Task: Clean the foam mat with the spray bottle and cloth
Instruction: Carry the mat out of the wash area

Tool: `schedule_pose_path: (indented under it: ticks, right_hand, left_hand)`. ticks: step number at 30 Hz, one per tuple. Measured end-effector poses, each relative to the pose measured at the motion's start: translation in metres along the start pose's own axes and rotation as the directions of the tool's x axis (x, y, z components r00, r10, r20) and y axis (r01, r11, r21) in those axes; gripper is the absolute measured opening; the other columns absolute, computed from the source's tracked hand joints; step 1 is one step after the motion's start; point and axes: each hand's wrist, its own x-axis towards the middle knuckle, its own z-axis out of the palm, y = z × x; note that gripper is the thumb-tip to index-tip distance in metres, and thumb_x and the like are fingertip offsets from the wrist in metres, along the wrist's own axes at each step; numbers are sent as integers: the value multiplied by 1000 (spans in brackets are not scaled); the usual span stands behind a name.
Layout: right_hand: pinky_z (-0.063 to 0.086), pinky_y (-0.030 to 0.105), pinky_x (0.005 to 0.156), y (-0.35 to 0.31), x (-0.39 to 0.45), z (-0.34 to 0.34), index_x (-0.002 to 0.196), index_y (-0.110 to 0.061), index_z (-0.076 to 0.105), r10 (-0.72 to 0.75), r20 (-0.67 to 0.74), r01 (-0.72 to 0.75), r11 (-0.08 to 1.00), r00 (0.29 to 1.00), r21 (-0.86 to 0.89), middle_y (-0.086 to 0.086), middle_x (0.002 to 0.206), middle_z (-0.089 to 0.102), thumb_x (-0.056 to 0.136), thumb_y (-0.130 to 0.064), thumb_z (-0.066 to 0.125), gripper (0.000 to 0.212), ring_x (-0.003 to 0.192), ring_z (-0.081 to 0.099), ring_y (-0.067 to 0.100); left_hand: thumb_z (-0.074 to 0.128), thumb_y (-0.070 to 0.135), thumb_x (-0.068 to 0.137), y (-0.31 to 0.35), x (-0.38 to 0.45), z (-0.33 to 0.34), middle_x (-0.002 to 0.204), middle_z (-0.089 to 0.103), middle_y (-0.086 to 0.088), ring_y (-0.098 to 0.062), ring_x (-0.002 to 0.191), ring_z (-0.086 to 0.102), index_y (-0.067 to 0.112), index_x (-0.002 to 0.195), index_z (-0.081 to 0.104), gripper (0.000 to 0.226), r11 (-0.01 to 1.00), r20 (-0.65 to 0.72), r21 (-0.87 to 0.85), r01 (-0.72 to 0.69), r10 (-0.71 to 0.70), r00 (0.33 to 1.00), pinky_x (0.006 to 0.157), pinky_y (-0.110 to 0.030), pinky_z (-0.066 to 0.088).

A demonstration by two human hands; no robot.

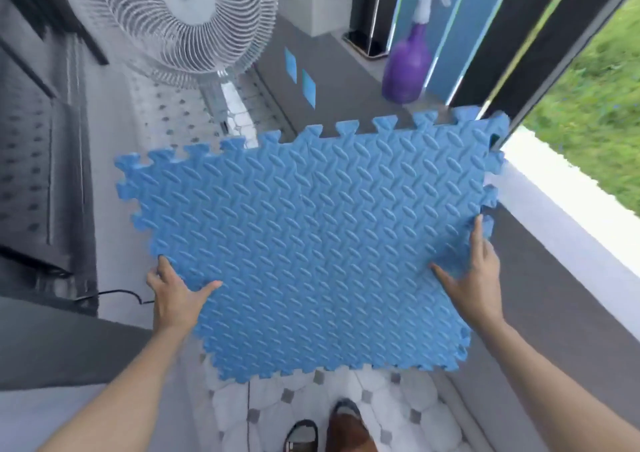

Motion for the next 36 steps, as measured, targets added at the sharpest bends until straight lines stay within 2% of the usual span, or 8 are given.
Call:
schedule_pose_path:
  ticks: [2, 7, 11, 14, 20, 24, 31, 36]
  right_hand:
    - [38, 46, 101, 14, 20, 62, 158, -16, 3, -23, 84, 25, 999, 996, -29, 19, 123, 50, 76, -26, 84, 116, 113, 45, 38]
    - [41, 52, 103, 74, 55, 217, 158, -25, -4, -28, 289, 40, 999, 957, -36, 18, 132, 45, 78, -34, 81, 117, 123, 43, 40]
    - [35, 47, 106, 142, 61, 325, 158, -28, -3, 27, 393, -16, 999, 919, -32, 16, 140, 42, 78, -37, 82, 116, 128, 38, 36]
    - [34, 47, 108, 191, 56, 387, 157, -33, -3, 89, 454, -66, 996, 886, -67, 15, 146, 38, 78, -37, 82, 117, 132, 36, 36]
    - [36, 52, 111, 269, 40, 473, 158, -28, 0, 159, 522, -80, 982, 838, -171, 16, 154, 33, 75, -37, 83, 118, 141, 32, 37]
    - [36, 49, 110, 297, 44, 515, 158, -29, 4, 191, 512, -94, 973, 837, -209, 15, 153, 35, 73, -36, 85, 117, 139, 36, 37]
    - [32, 47, 115, 331, 77, 590, 155, -25, 21, 132, 498, -13, 972, 857, -235, 12, 154, 36, 71, -42, 85, 107, 140, 36, 35]
    - [28, 41, 117, 348, 102, 633, 152, -15, 31, 72, 515, 71, 965, 854, -252, 13, 154, 37, 74, -40, 83, 97, 142, 34, 32]
  left_hand:
    - [87, 37, 60, -38, 20, 28, 137, 26, -27, -44, 119, 42, 6, 145, 16, 115, 997, -17, 45, 62, -61, 998, 93, -53, 43]
    - [85, 36, 66, -124, 60, 113, 146, 17, -26, -45, 126, 39, 8, 151, 7, 119, 976, -13, 110, 186, -185, 983, 104, -48, 36]
    - [90, 23, 60, -182, 88, 198, 140, 22, -26, -39, 128, 34, 4, 147, 16, 116, 969, -27, 89, 232, -230, 973, 108, -43, 31]
    - [91, 17, 56, -222, 99, 259, 140, 23, -26, -36, 130, 31, 1, 143, 20, 114, 961, -9, 88, 263, -264, 965, 111, -40, 28]
    - [86, 24, 66, -291, 106, 353, 143, 22, -21, -33, 130, 35, 10, 148, 16, 109, 937, 112, 139, 320, -336, 935, 108, -41, 31]
    - [82, 29, 71, -319, 118, 395, 142, 25, -22, -35, 127, 40, 9, 146, 19, 100, 920, 132, 193, 340, -368, 920, 106, -41, 33]
    - [82, 33, 71, -359, 177, 458, 145, 24, -19, -34, 131, 37, 12, 144, 24, 95, 918, 174, 206, 339, -376, 910, 110, -39, 31]
    - [83, 49, 58, -388, 202, 501, 142, 37, -17, -31, 132, 40, 15, 141, 33, 103, 941, 205, 147, 306, -331, 921, 110, -41, 35]
